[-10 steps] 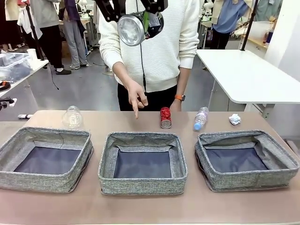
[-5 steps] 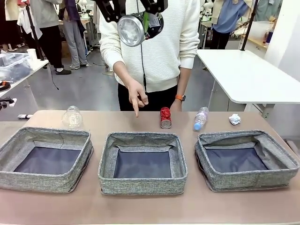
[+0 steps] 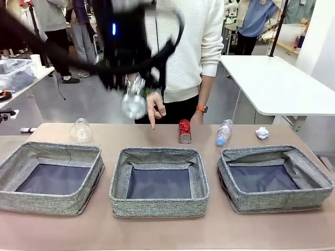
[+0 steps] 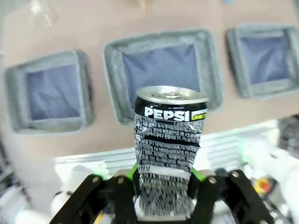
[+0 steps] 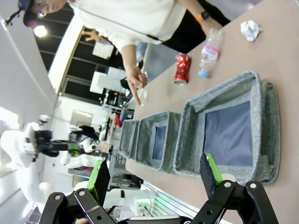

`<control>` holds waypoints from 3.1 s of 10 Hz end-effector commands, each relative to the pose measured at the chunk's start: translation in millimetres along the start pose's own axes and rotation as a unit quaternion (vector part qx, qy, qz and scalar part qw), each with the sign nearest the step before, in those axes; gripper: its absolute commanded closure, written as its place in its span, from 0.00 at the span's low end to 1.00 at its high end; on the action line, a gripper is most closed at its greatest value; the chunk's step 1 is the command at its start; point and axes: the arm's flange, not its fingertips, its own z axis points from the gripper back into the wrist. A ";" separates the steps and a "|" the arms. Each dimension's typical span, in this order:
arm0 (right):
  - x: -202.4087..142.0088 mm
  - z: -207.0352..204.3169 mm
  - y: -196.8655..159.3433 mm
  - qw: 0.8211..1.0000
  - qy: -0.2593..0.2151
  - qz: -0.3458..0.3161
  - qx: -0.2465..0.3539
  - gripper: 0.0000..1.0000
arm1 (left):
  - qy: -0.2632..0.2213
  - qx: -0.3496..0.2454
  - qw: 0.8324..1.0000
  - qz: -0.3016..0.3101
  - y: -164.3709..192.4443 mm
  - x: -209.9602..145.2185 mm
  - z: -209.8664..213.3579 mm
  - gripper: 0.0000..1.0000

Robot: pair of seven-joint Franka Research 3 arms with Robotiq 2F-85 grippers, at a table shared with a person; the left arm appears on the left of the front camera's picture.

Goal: Sort the waste into the appropriate baskets.
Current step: Place the picked waste into the Fabric basket indicated by the person.

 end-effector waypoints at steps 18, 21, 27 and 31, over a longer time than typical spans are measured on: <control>2.6 -0.5 0.0 1.000 -0.007 0.012 0.009 0.00 | 0.030 -0.011 0.997 0.073 8.6 33.7 -150.2 0.00; 2.6 -0.5 0.0 1.000 -0.007 0.012 0.009 0.00 | 0.053 -0.047 0.995 0.063 15.3 35.2 -142.9 0.00; 2.6 -0.5 0.0 1.000 -0.007 0.012 0.009 0.00 | 0.136 -0.391 0.909 -0.046 172.2 78.9 -25.7 0.00; 2.6 -0.5 0.0 1.000 -0.007 0.012 0.009 0.00 | 0.115 -0.521 0.846 0.004 314.0 75.5 -14.1 0.00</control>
